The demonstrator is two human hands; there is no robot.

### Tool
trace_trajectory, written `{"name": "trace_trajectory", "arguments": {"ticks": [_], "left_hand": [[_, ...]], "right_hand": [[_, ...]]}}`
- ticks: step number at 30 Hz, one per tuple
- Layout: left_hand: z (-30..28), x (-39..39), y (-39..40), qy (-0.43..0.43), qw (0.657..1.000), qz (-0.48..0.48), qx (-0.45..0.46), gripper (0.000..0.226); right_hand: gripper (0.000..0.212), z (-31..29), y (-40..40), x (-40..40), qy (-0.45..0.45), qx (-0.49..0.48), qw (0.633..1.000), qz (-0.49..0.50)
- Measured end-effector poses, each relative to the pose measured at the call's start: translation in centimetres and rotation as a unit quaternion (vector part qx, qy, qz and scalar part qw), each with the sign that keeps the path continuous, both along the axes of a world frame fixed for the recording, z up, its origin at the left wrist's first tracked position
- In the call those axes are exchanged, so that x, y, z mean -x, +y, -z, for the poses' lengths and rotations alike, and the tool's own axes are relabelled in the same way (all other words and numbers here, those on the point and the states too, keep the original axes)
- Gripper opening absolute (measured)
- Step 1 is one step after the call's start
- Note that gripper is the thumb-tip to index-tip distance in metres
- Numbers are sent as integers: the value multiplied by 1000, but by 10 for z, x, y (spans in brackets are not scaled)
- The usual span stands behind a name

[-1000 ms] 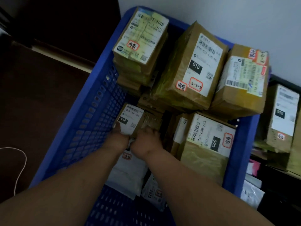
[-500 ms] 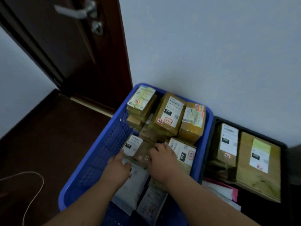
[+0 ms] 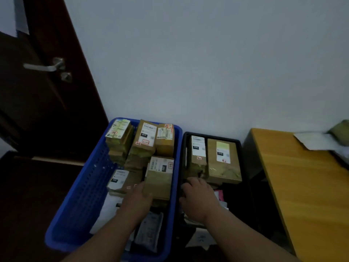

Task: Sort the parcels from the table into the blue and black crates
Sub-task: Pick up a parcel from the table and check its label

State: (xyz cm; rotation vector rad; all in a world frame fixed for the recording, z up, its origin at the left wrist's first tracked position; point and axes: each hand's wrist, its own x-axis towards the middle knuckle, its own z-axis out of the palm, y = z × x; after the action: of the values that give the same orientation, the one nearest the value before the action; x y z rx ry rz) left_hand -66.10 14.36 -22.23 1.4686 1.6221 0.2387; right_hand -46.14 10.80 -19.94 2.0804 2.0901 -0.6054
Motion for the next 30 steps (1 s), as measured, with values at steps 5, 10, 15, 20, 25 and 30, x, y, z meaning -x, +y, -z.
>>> {"name": "trace_trajectory", "arguments": {"ticks": [5,10,15,20,25,30], "left_hand": [[-21,-76,-30,2,997,70,-15,39],[-25,-162,-56,19,992,123,-26,60],[-27,-289,-100,17,982,186,-31,60],[-30,-412,-146,24,972,225,-60,49],[-35,-488,-171,52,966,244,-66,61],[-31,-553,-163,72,958,269,-64,60]], "right_hand": [[47,-20,-52,-70,-12,-16,998,66],[46,-32,-105,-160,-23,-29,991,131],[46,-45,-174,-285,-25,-21,981,190],[49,-48,-243,-407,-53,17,961,269],[48,-40,-267,-481,-40,16,951,306],[49,-24,-269,-532,-16,20,948,318]]}}
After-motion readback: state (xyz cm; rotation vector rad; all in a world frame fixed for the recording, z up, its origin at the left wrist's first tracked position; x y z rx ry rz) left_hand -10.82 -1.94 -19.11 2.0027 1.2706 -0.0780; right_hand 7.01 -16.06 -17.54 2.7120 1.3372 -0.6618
